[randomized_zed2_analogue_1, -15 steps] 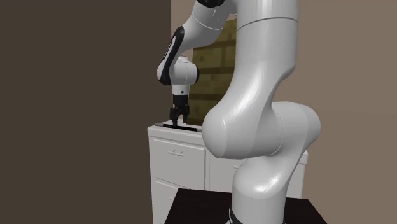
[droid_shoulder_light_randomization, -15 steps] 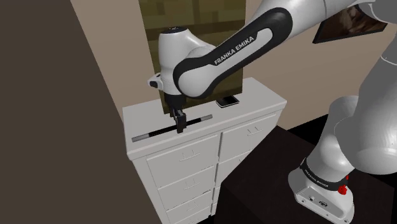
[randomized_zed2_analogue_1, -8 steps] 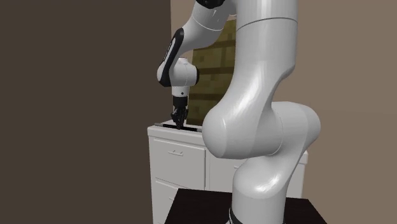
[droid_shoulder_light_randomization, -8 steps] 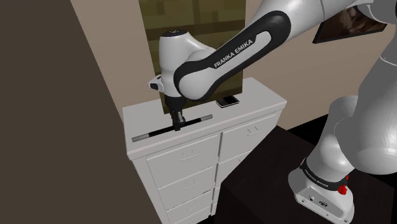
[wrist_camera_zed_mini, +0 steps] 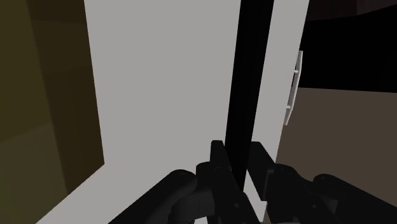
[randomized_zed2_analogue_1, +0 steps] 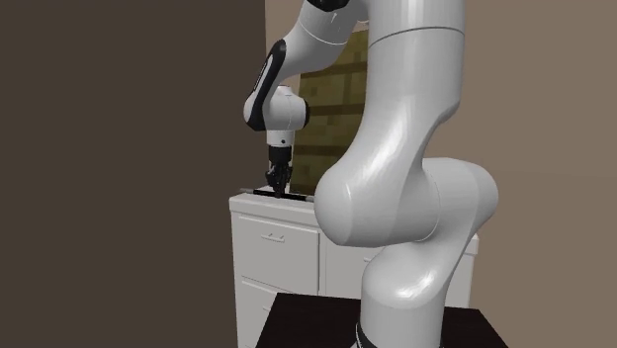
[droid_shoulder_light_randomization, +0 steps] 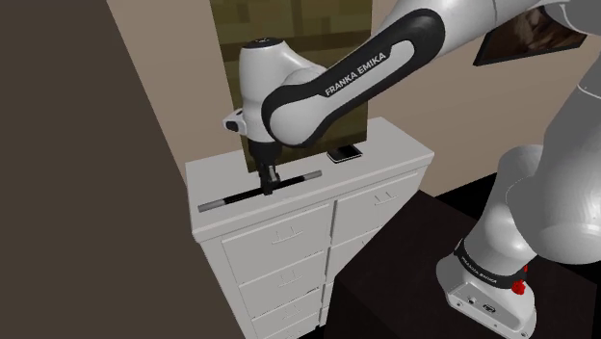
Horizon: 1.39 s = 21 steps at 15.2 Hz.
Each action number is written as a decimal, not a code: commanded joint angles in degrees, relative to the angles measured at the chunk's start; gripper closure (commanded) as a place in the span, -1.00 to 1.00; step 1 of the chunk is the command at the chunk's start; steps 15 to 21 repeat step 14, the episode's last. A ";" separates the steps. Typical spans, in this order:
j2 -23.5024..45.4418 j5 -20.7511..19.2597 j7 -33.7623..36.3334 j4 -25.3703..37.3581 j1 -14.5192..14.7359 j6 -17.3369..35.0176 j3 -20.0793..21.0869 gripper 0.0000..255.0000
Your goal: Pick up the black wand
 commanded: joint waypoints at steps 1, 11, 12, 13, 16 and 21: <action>-0.79 0.10 -0.09 0.62 -0.02 -1.41 -0.01 1.00; -4.01 0.45 -0.29 4.93 -0.07 -8.92 -0.06 1.00; -4.26 0.47 -0.31 5.43 -0.08 -9.68 -0.07 1.00; -4.31 0.48 -0.31 5.50 -0.08 -9.79 -0.07 1.00; -4.31 0.48 -0.31 5.50 -0.08 -9.79 -0.07 1.00; -4.31 0.48 -0.31 5.50 -0.08 -9.79 -0.07 1.00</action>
